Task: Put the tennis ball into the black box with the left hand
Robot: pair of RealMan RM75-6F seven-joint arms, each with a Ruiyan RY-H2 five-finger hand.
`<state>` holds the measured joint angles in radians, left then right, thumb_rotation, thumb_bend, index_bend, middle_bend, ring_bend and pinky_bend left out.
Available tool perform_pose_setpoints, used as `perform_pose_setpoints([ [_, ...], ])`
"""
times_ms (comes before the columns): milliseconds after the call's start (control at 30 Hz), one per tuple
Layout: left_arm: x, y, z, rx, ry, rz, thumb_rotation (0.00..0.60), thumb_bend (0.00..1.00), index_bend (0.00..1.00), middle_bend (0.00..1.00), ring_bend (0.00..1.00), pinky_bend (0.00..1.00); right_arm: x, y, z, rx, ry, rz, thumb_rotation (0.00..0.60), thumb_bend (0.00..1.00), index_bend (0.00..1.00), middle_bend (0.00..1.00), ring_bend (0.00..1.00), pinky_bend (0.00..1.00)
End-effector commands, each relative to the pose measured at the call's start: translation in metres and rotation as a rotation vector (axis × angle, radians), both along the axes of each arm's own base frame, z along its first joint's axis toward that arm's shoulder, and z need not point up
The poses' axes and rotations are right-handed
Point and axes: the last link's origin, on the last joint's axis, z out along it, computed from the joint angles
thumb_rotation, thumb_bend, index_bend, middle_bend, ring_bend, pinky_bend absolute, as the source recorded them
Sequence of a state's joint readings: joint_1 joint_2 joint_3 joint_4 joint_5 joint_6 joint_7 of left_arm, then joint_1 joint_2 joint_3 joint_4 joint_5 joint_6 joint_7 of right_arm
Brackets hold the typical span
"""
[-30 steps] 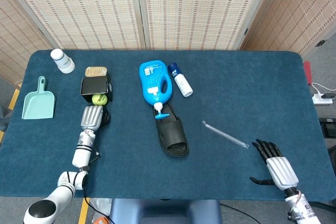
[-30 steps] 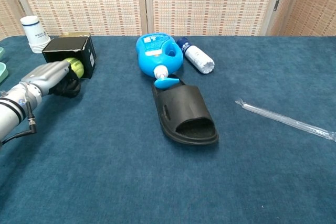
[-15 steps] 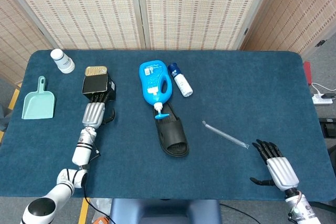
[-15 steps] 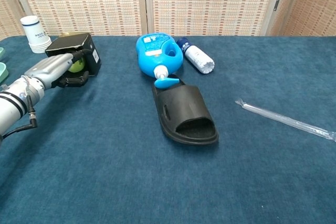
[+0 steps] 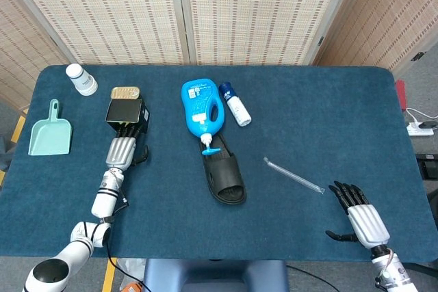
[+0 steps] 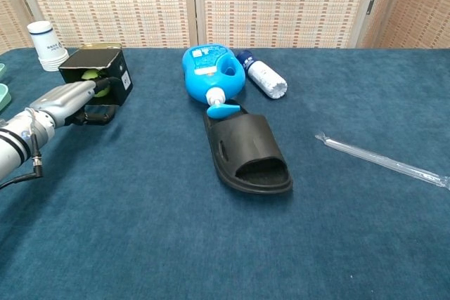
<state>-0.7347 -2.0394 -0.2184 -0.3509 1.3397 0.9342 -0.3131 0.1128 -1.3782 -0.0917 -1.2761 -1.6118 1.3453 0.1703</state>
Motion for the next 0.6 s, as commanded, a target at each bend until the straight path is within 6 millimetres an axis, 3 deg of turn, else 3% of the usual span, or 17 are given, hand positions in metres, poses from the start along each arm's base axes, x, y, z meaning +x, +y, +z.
perform_pose_setpoints([
  [33, 0.0008, -0.0004, 0.0001, 0.003, -0.001, -0.005, 0.207, 0.52, 0.16, 0.00, 0.00, 0.00, 0.0002, 0.0001, 0.0003, -0.002, -0.002, 0.002, 0.600, 0.00, 0.00, 0.00, 0.00, 0.00],
  [133, 0.0011, -0.0008, -0.0003, 0.002, -0.002, -0.009, 0.239, 0.50, 0.21, 0.00, 0.00, 0.00, 0.0004, 0.0001, 0.0004, -0.003, -0.003, 0.003, 0.600, 0.00, 0.00, 0.00, 0.00, 0.00],
  [200, 0.0019, -0.0015, -0.0007, -0.001, 0.000, -0.016, 0.333, 0.49, 0.28, 0.00, 0.00, 0.00, 0.0005, 0.0002, 0.0005, -0.004, -0.004, 0.005, 0.600, 0.00, 0.00, 0.00, 0.00, 0.00],
  [267, 0.0039, -0.0040, -0.0019, -0.007, -0.002, -0.038, 0.386, 0.47, 0.31, 0.00, 0.00, 0.00, 0.0000, 0.0002, 0.0004, -0.004, -0.004, 0.004, 0.600, 0.00, 0.00, 0.00, 0.00, 0.00],
  [600, -0.0020, -0.0067, -0.0014, -0.015, 0.037, -0.030, 0.395, 0.45, 0.27, 0.00, 0.00, 0.00, -0.0001, 0.0011, 0.0014, -0.004, -0.007, 0.007, 0.600, 0.00, 0.00, 0.00, 0.00, 0.00],
])
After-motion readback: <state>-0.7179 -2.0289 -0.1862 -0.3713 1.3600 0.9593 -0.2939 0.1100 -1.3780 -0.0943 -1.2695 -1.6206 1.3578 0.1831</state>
